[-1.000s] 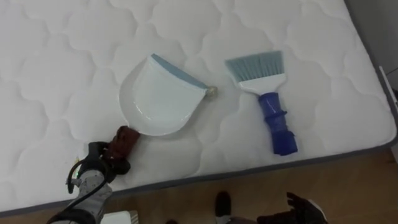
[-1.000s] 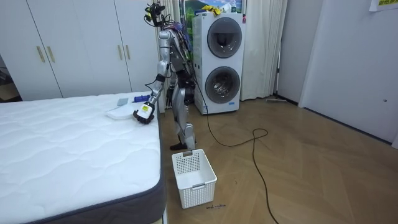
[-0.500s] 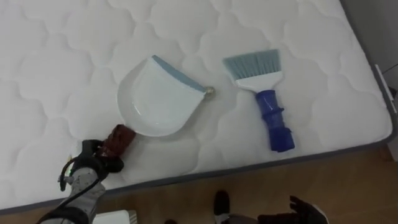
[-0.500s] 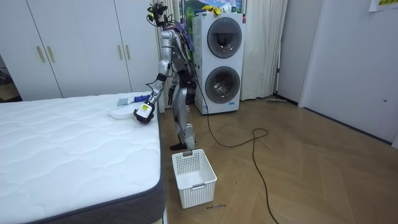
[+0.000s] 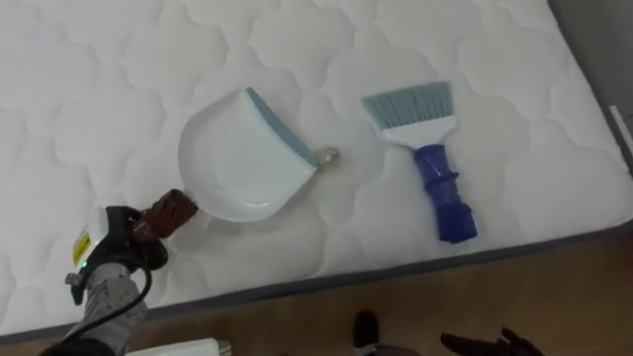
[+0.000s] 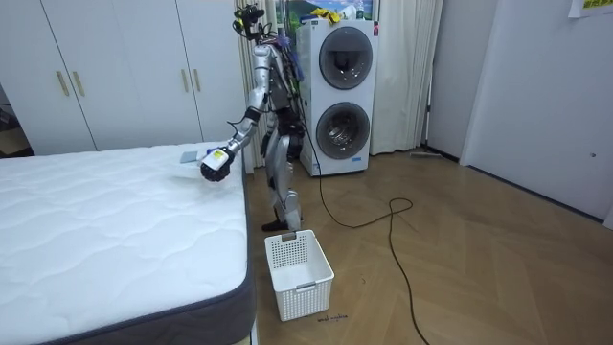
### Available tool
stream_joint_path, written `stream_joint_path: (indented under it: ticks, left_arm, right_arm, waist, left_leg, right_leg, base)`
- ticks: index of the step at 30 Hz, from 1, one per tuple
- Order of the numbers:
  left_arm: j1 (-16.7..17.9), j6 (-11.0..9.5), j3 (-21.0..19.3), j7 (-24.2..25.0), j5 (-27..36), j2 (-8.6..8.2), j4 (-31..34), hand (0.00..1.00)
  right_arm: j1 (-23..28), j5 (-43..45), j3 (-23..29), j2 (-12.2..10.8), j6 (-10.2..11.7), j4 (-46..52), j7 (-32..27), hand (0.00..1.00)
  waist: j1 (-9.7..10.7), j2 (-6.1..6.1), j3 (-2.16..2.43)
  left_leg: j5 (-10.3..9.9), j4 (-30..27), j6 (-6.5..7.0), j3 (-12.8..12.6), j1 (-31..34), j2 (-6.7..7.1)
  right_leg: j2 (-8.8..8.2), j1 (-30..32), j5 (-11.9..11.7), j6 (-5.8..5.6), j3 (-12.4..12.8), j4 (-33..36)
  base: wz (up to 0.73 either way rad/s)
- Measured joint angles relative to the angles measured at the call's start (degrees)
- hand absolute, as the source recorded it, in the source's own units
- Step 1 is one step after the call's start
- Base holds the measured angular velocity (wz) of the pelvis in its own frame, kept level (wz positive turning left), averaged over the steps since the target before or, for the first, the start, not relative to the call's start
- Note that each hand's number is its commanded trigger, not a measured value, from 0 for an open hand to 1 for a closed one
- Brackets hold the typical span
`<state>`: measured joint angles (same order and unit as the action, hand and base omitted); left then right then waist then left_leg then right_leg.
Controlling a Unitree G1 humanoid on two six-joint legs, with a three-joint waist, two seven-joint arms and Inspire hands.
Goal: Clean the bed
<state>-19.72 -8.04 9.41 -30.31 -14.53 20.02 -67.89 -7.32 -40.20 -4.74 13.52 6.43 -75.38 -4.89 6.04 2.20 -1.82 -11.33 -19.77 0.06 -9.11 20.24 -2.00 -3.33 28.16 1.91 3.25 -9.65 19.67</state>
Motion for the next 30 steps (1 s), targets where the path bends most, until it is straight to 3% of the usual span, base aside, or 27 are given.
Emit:
stream_joint_path:
  ticks: [7,11,14,23,27,30]
  left_arm:
    - [0.6,-0.1,1.1,-0.8,-0.3,0.23,0.2,1.00]
    - [0.9,-0.1,2.1,-0.7,-1.2,0.20,0.2,1.00]
    - [2.0,-0.1,2.5,-0.6,-1.0,0.20,0.2,1.00]
    - [3.9,-0.3,6.1,1.5,-0.2,-0.28,0.3,1.00]
    - [4.1,-0.2,7.8,4.4,1.4,-0.98,0.3,1.00]
    - [5.0,-0.2,7.8,7.0,1.3,-1.13,0.3,1.00]
  right_arm:
    - [-2.1,-3.4,3.5,0.8,1.2,0.8,-4.0,0.00]
    - [-2.7,-5.1,6.0,0.8,1.3,5.1,-9.0,0.00]
    - [-4.4,-6.3,6.0,1.0,2.8,7.1,-13.8,0.00]
    - [-7.1,5.5,5.9,1.4,5.5,16.4,-28.5,0.00]
    - [-7.6,13.0,5.8,1.4,8.2,21.6,-35.8,0.00]
    - [-7.6,19.4,5.5,1.4,9.0,23.7,-39.7,0.00]
  waist:
    - [0.0,-0.02,0.03]
    - [-0.2,-0.02,0.03]
    - [-0.5,-0.06,0.05]
    - [-0.2,-0.05,0.05]
    - [-0.5,-0.11,0.09]
    - [-0.8,-0.19,0.13]
  left_leg:
    - [0.0,-0.1,0.04,-0.3,-0.3,0.02]
    - [0.0,0.0,0.03,-0.7,-0.1,-0.15]
    - [0.0,0.1,0.04,-1.9,-0.8,-0.28]
    - [-0.1,0.1,0.27,-3.2,-0.7,-0.11]
    - [-0.1,0.1,0.27,-3.2,-0.8,-0.10]
    - [-0.1,0.2,0.27,-3.3,-0.9,-0.11]
  right_leg:
    - [0.32,-0.1,0.0,0.00,1.1,0.2]
    - [0.51,0.0,-0.2,0.11,1.4,0.1]
    - [0.51,-0.2,-0.5,0.22,1.8,0.1]
    - [0.60,0.9,-0.3,-0.09,3.2,1.1]
    - [0.51,0.9,-0.4,-0.04,3.2,1.2]
    - [0.54,0.8,-0.4,-0.07,3.3,1.2]
  base:
    - [-0.02]
    - [-0.05]
    - [-0.18]
    - [-0.05]
    - [0.00]
    - [-0.03]
